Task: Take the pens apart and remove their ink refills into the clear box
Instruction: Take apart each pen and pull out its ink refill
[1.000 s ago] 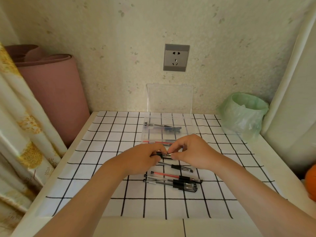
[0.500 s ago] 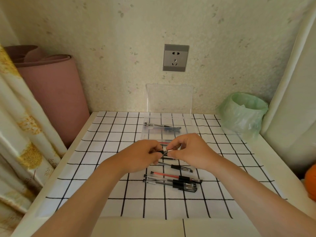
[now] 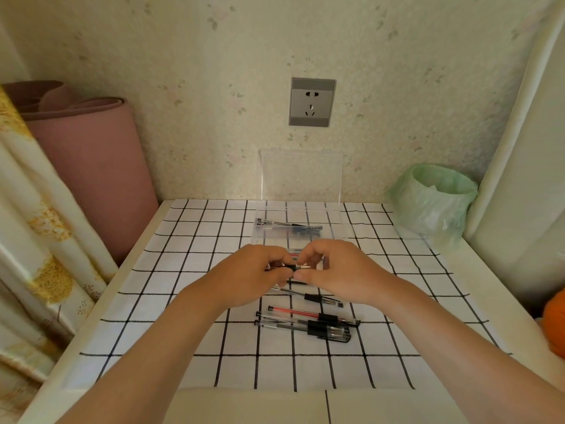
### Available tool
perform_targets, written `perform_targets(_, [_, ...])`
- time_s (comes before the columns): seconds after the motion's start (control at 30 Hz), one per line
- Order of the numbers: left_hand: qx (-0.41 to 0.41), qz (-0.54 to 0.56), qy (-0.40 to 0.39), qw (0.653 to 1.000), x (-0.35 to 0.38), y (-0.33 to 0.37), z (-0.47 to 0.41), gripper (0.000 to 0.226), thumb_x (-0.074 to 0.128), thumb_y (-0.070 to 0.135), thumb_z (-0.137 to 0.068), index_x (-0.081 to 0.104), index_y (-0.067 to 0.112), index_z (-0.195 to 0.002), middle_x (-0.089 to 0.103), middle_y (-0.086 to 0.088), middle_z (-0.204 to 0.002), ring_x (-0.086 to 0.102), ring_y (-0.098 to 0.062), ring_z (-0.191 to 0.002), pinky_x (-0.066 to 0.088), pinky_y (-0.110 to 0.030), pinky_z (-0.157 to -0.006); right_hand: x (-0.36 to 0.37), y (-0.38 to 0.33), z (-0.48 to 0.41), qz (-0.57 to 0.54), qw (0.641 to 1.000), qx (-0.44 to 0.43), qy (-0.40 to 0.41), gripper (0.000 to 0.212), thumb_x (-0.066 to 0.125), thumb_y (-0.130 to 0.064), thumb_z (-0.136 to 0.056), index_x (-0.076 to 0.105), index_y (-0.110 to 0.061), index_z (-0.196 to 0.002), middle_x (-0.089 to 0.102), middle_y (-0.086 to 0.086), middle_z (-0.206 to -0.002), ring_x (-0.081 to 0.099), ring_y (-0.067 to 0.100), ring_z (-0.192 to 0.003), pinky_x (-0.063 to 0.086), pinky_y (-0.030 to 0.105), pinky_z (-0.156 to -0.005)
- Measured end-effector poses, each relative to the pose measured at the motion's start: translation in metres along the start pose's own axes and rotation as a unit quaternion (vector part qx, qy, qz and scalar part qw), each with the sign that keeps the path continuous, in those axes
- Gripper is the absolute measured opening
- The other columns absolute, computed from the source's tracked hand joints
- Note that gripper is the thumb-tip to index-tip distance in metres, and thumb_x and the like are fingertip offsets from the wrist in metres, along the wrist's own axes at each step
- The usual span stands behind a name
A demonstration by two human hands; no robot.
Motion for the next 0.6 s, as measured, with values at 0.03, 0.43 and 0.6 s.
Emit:
perform_targets(0.03, [0.001, 0.002, 0.004, 1.000, 0.000, 0.000, 0.000, 0.012, 0.059, 0.029, -0.095, 0.069, 0.035, -0.099, 0.067, 0.015, -0.076, 0.057, 0.005, -0.066, 0.042, -0.016, -0.065, -0.002, 0.000, 0.000, -0.002, 1.000, -0.004, 0.003, 0.010, 0.071, -0.041, -0.085, 0.066, -0.034, -0.091, 0.061, -0.017, -0.082, 0.051, -0.012, -0.062, 0.034, 0.014, -0.059])
perform_targets(0.43, [0.039, -0.079, 0.050, 0.995, -0.007, 0.006, -0.003, 0.018, 0.061, 0.036, -0.093, 0.069, 0.040, -0.109, 0.066, 0.022, -0.081, 0.059, 0.006, -0.076, 0.044, -0.014, -0.066, -0.015, -0.002, 0.001, -0.010, 1.000, -0.015, 0.017, 0.006, 0.068, -0.037, -0.088, 0.068, -0.031, -0.086, 0.059, -0.024, -0.067, 0.051, -0.011, -0.058, 0.036, 0.008, -0.053])
perform_targets(0.6, [0.047, -0.083, 0.059, 0.994, -0.008, 0.007, -0.003, 0.021, 0.062, 0.036, -0.092, 0.069, 0.041, -0.112, 0.070, 0.021, -0.093, 0.063, 0.002, -0.085, 0.052, -0.021, -0.078, -0.014, 0.001, -0.001, -0.017, 1.000, -0.010, 0.006, 0.027, 0.052, -0.045, -0.096, 0.067, -0.032, -0.078, 0.059, -0.014, -0.062, 0.046, 0.001, -0.050, 0.036, 0.024, -0.055])
Point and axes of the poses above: each hand's wrist, its own z-axis away from the middle knuckle, its own x-axis out of the palm, y = z × x, the point moved 5 cm from there along -z, towards the middle knuckle
